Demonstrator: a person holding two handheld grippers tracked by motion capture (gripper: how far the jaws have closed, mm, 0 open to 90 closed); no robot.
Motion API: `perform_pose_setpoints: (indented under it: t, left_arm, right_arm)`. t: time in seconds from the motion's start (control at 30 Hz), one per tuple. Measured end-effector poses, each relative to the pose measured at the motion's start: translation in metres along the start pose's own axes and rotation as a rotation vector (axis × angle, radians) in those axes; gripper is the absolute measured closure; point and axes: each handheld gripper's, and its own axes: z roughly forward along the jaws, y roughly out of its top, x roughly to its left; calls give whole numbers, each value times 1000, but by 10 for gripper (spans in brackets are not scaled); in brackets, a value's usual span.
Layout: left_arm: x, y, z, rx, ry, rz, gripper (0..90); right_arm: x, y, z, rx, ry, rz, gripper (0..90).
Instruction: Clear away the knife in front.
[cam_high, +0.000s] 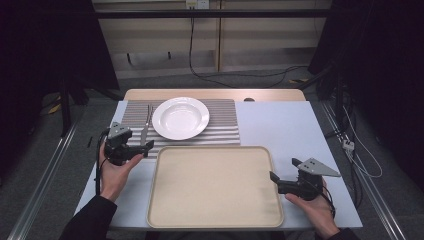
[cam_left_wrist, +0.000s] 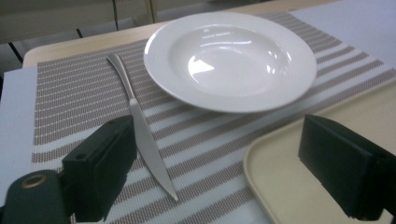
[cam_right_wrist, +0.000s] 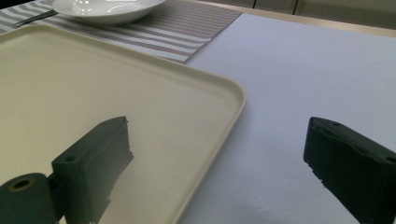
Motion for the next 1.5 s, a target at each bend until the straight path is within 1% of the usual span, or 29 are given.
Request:
perform_pose_setpoints:
  t: [0.13, 0.2, 0.27, 0.33, 0.37, 0.4, 0.43, 0.5, 0.53, 0.57, 0.6, 0.67, 0.7, 0.77, 0.8, 0.83, 0.87, 0.93, 0.97, 1.1, 1.13, 1.17, 1.2, 1.23, 1.3, 1.37, 1.43, 1.47, 1.5]
  left_arm:
    - [10, 6, 10, 42, 13, -17, 140]
    - [13, 7, 11, 46, 17, -15, 162]
    - [17, 8, 16, 72, 28, -16, 175]
    - [22, 11, 22, 97, 35, -10, 206]
    - [27, 13, 28, 118, 36, -22, 230]
    - [27, 13, 28, 118, 36, -22, 244]
    - [30, 14, 32, 131, 34, -31, 250]
    - [38, 19, 44, 166, 68, -24, 269]
    - [38, 19, 44, 166, 68, -24, 284]
    - [44, 25, 53, 188, 72, -37, 287]
    - [44, 25, 53, 188, 72, -37, 290]
    - [51, 31, 63, 216, 88, -31, 299]
    - [51, 31, 63, 216, 88, -31, 297]
    - [54, 34, 70, 233, 103, -42, 302]
    - [56, 35, 74, 233, 105, -52, 318]
    - [61, 37, 80, 235, 120, -74, 347]
    - [61, 37, 80, 235, 120, -74, 356]
    - [67, 38, 88, 252, 123, -87, 353]
    - [72, 39, 94, 251, 142, -98, 362]
    - [78, 40, 107, 267, 138, -117, 416]
    - [78, 40, 107, 267, 138, -117, 438]
    - [78, 39, 110, 276, 140, -109, 443]
    - [78, 39, 118, 302, 152, -93, 446]
    - [78, 39, 118, 302, 152, -93, 459]
    - [79, 40, 124, 301, 155, -113, 481]
    - [81, 40, 129, 308, 165, -114, 514]
    - [81, 40, 135, 320, 154, -120, 566]
    - [82, 41, 138, 318, 161, -115, 577]
    - [86, 39, 144, 314, 157, -146, 585]
  right_arm:
    - [0, 0, 1, -4, 3, -2, 77]
    - [0, 1, 2, -9, 3, 0, 78]
    - [0, 1, 2, -13, 3, -2, 79]
    - [0, 2, 3, -11, 4, -4, 80]
    - [0, 2, 4, -9, 7, -4, 80]
    - [0, 2, 4, -7, 10, -3, 81]
    - [0, 2, 6, -7, 14, -3, 81]
    - [0, 3, 7, -6, 14, -6, 81]
    - [0, 3, 7, -6, 14, -6, 81]
    - [0, 3, 8, -5, 20, -6, 81]
    - [0, 3, 8, -5, 20, -6, 81]
    - [-1, 2, 8, -5, 31, -3, 81]
    - [-1, 2, 8, -3, 31, -5, 81]
    - [0, 2, 9, 1, 33, -2, 81]
    - [0, 2, 9, 3, 34, -6, 81]
    - [0, 2, 9, 4, 32, -6, 81]
    - [1, 2, 10, 7, 32, -8, 81]
    - [1, 1, 10, 9, 30, -11, 81]
    - [1, 1, 10, 9, 30, -7, 81]
    - [0, 1, 11, 17, 27, -3, 81]
    - [0, 1, 12, 20, 26, -3, 84]
    - [-1, 1, 13, 26, 29, -4, 85]
    - [0, 0, 13, 31, 30, -1, 85]
    - [0, 0, 13, 30, 31, -2, 85]
    - [-1, 0, 13, 29, 31, -4, 86]
    - [-1, 0, 12, 28, 30, -5, 86]
    - [-1, 0, 12, 26, 30, -6, 87]
    - [-1, 0, 12, 26, 31, -6, 88]
    - [-1, 0, 12, 27, 31, -7, 91]
